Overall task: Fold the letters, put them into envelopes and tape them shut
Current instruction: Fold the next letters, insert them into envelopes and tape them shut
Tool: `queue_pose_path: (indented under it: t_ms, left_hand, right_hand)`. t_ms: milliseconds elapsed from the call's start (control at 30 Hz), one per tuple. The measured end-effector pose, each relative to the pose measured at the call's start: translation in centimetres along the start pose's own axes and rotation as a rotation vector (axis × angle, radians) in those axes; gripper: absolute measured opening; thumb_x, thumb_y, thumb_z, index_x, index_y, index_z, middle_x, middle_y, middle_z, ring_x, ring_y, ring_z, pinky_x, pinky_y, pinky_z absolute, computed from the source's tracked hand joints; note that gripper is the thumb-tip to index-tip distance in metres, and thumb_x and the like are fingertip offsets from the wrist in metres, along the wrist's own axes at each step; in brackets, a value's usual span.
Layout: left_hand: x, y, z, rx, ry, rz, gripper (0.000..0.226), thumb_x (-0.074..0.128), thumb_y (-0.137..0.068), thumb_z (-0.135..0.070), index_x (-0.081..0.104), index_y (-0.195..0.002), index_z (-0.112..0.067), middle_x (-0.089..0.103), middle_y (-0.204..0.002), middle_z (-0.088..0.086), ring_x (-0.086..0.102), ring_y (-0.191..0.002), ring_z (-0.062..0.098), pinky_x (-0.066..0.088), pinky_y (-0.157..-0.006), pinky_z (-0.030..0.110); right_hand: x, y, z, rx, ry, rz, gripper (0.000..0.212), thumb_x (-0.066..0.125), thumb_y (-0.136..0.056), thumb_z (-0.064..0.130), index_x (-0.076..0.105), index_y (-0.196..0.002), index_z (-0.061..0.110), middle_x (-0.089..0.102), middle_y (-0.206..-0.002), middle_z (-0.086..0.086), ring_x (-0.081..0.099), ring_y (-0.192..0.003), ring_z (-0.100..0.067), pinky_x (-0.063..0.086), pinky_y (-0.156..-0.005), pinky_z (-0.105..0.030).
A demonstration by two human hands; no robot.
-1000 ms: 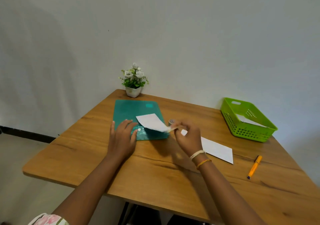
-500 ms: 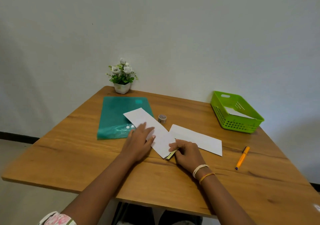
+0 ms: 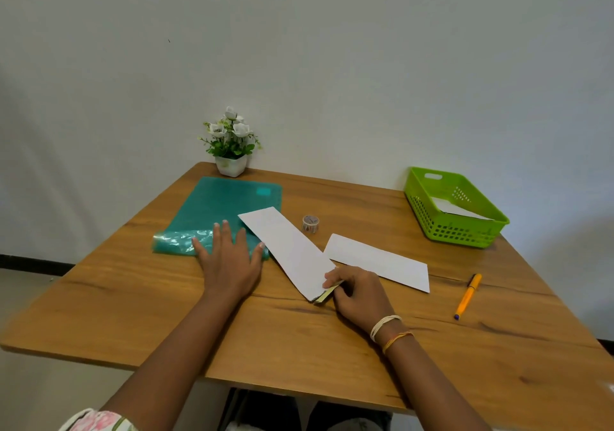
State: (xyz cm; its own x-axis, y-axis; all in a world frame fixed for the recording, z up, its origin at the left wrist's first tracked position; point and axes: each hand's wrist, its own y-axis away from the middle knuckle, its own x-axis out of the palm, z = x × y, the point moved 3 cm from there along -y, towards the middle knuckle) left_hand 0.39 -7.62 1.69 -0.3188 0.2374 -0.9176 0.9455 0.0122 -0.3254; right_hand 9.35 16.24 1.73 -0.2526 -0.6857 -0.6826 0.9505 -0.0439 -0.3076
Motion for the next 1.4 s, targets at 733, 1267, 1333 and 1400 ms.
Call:
queue_pose_path:
  t_ms: [733, 1267, 1333, 1400]
  left_hand:
    - [1.4, 3.0, -7.6, 0.472, 0.347, 0.313, 0.056, 0.053, -0.086, -0.059, 0.051, -0.137, -0.035, 0.039, -0.15, -0.013, 0.026, -0.142, 0.006, 0.001, -0.119, 0.045]
    - [1.1, 3.0, -7.8, 0.404, 0.442, 0.225, 0.029, 0.047, -0.098, -0.03, 0.065, -0.121, -0.029, 0.057, -0.137, -0.01, 0.042, -0.135, 0.01, 0.012, -0.119, 0.043]
    - [1.3, 3.0, -7.8, 0.413, 0.439, 0.238, 0.03, 0.046, -0.099, -0.03, 0.062, -0.124, -0.03, 0.054, -0.139, -0.011, 0.04, -0.136, 0.011, 0.016, -0.118, 0.043]
    - [1.4, 3.1, -7.8, 0.424, 0.444, 0.263, 0.032, 0.045, -0.099, -0.029, 0.06, -0.127, -0.031, 0.052, -0.141, -0.011, 0.038, -0.138, 0.012, 0.019, -0.117, 0.042]
  right_hand:
    - [-4.9, -3.5, -4.0, 0.262, 0.412, 0.133, 0.044, 0.063, -0.087, 0.035, 0.057, -0.129, 0.023, 0.059, -0.133, -0.003, 0.053, -0.121, -0.023, 0.044, -0.099, -0.032]
    - [-3.3, -1.9, -1.0, 0.196, 0.402, -0.151, 0.025, 0.055, -0.09, 0.031, 0.07, -0.1, 0.014, 0.069, -0.098, -0.005, 0.061, -0.094, -0.022, 0.049, -0.075, -0.029]
    - [-2.1, -2.5, 0.0, 0.284, 0.225, -0.069, 0.016, 0.061, -0.088, 0.034, 0.067, -0.089, 0.019, 0.067, -0.087, 0.0, 0.059, -0.082, -0.018, 0.043, -0.063, -0.022]
    - [-0.9, -3.3, 0.8, 0.363, 0.207, 0.038, 0.022, 0.066, -0.085, 0.038, 0.054, -0.077, 0.021, 0.054, -0.073, 0.004, 0.052, -0.075, -0.017, 0.031, -0.052, -0.021]
